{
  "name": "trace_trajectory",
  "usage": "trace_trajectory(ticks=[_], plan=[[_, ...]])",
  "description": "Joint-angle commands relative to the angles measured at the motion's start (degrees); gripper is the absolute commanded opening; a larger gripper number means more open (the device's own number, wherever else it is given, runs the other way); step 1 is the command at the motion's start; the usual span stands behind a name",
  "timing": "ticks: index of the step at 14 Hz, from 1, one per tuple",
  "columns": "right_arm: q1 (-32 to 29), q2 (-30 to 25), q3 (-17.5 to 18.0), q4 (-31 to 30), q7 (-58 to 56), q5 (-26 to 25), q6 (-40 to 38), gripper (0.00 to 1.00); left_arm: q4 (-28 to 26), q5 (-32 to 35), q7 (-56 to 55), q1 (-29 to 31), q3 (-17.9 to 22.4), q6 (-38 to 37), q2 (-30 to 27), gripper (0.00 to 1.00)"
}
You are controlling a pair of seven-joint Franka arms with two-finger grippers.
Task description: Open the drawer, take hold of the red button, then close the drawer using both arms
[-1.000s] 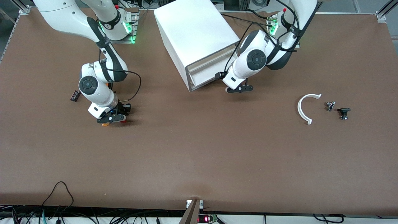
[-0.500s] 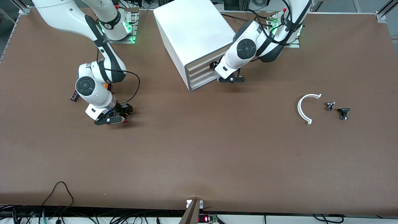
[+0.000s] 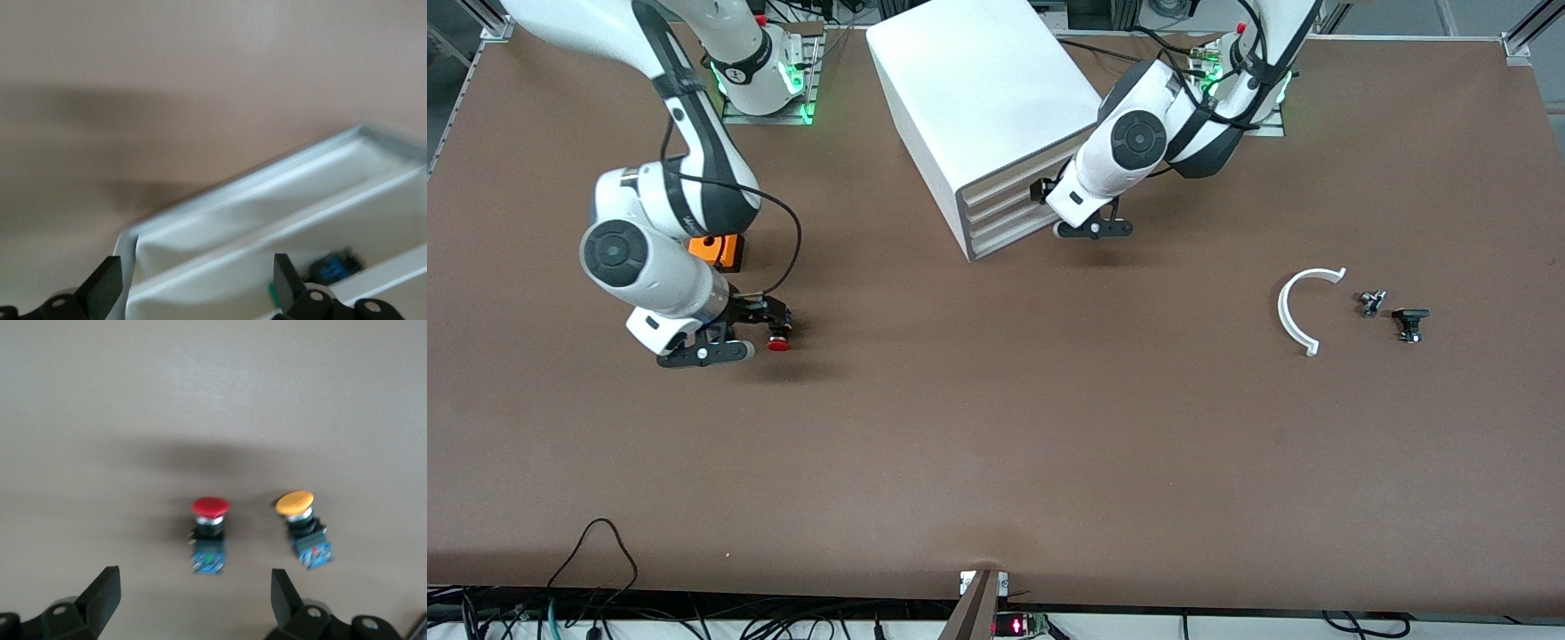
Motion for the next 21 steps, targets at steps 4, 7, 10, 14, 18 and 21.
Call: trace_trajectory(ticks=[4,7,10,14,18,21], plan=[[-0.6,-4.4,0.5,13.1,1.9,2.9,-18.5,1.00,2.3,-0.8,9.4,3.4,15.7,5.3,-4.9,1.00],[-1.0,-6.2,0.8,17.1,2.4,2.5,-24.9,1.00,5.1,-0.8,28.6,3.4,25.5,-6.8,-10.3,1.00],[-7.8,-8.1,5.4,18.9,1.8,2.1,-26.8,1.00,15.2,4.9,40.8,3.4,33.6,-19.9,-11.3,1.00],[-10.1,-10.6,4.7,18.9,1.6,-0.9,-26.5,1.00,23.7,17.9,43.2,2.9,34.7,-33.5,-16.2,1.00],[-10.5,-10.7,-1.9,22.9,-2.4,-2.7,-29.3,1.00,30.0,20.2,41.6,2.4,34.4,-40.1,-13.8,1.00],[-10.5,-12.5,-3.3,22.7,-5.2,-2.7,-34.5,1.00,31.6,20.0,39.6,2.3,33.9,-41.3,-13.0,1.00]])
